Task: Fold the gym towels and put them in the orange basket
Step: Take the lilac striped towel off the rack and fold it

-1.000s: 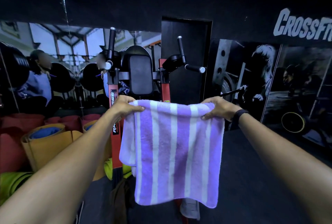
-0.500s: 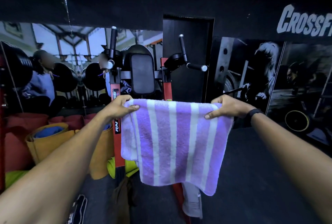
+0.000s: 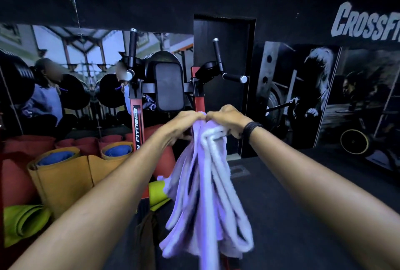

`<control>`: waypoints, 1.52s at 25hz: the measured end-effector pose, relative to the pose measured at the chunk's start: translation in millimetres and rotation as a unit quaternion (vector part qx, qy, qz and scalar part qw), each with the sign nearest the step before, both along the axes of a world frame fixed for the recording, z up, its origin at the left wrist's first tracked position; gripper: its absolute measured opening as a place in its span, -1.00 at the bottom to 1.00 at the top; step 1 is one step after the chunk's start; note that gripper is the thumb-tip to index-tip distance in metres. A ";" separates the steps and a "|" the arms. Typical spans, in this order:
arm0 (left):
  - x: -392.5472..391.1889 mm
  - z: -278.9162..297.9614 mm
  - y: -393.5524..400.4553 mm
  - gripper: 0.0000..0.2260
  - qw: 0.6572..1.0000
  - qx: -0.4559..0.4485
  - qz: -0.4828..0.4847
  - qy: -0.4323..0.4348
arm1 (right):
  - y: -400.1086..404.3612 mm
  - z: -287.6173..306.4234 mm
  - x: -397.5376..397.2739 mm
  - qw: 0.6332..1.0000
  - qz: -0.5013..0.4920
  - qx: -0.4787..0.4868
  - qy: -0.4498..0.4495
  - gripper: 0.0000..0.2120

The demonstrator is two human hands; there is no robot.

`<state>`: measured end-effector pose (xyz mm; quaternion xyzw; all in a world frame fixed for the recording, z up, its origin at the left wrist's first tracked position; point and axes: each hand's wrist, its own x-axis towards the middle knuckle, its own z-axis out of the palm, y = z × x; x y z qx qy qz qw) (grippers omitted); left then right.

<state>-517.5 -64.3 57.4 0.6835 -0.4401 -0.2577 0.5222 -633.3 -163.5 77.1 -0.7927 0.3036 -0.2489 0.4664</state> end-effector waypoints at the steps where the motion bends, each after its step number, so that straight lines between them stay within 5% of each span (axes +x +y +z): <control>1: 2.2 -1.0 1.7 -0.59 1.000 -0.001 -0.026 0.009 | 3.2 4.5 -1.8 0.996 0.036 0.074 -0.028 -0.85; 5: 13.0 -14.8 9.2 -0.24 0.996 -0.025 0.021 -0.087 | 14.9 14.7 -13.9 0.971 0.152 0.182 -0.016 -0.79; 7: 15.0 -17.4 9.7 -0.38 0.992 -0.109 0.048 -0.041 | 14.3 9.4 -9.9 0.982 0.129 0.115 -0.070 -0.84; 9: 15.5 -12.5 12.9 -0.59 0.980 -0.185 0.056 0.053 | 3.4 0.2 -6.5 0.985 0.003 -0.066 -0.160 -0.98; 11: 19.6 -4.2 16.8 -0.65 0.961 -0.230 0.044 0.147 | -10.5 -7.9 -10.1 0.958 -0.088 -0.191 -0.193 -0.59; 14: 24.9 4.6 17.4 -0.61 0.928 -0.289 0.025 0.234 | -14.4 -23.5 -13.4 0.972 0.079 -0.122 -0.182 -0.09; 19: 28.3 18.1 13.4 -0.45 0.887 -0.351 0.041 0.298 | -16.4 -64.7 -16.7 0.974 0.199 -0.030 -0.107 -0.22; 22: 39.0 25.9 13.7 -0.53 0.872 -0.373 0.061 0.312 | -17.0 -81.8 -26.3 0.981 0.189 0.014 -0.042 -0.52; 25: 45.9 26.7 16.6 -0.79 0.872 -0.367 0.065 0.317 | -15.3 -77.2 -27.6 0.975 0.190 0.057 -0.100 -0.56; 30: 51.1 25.8 17.5 -0.54 0.889 -0.339 0.058 0.303 | -2.9 -61.0 -14.1 0.952 0.183 0.132 -0.209 -0.60; 36: 50.8 32.3 22.9 -0.74 0.907 -0.299 0.065 0.291 | -7.6 -46.5 -19.6 0.955 0.180 0.116 -0.206 -0.71; 38: 50.2 38.0 25.6 -0.80 0.923 -0.304 0.099 0.216 | -11.3 -39.7 -21.5 0.965 0.164 0.063 -0.196 -0.73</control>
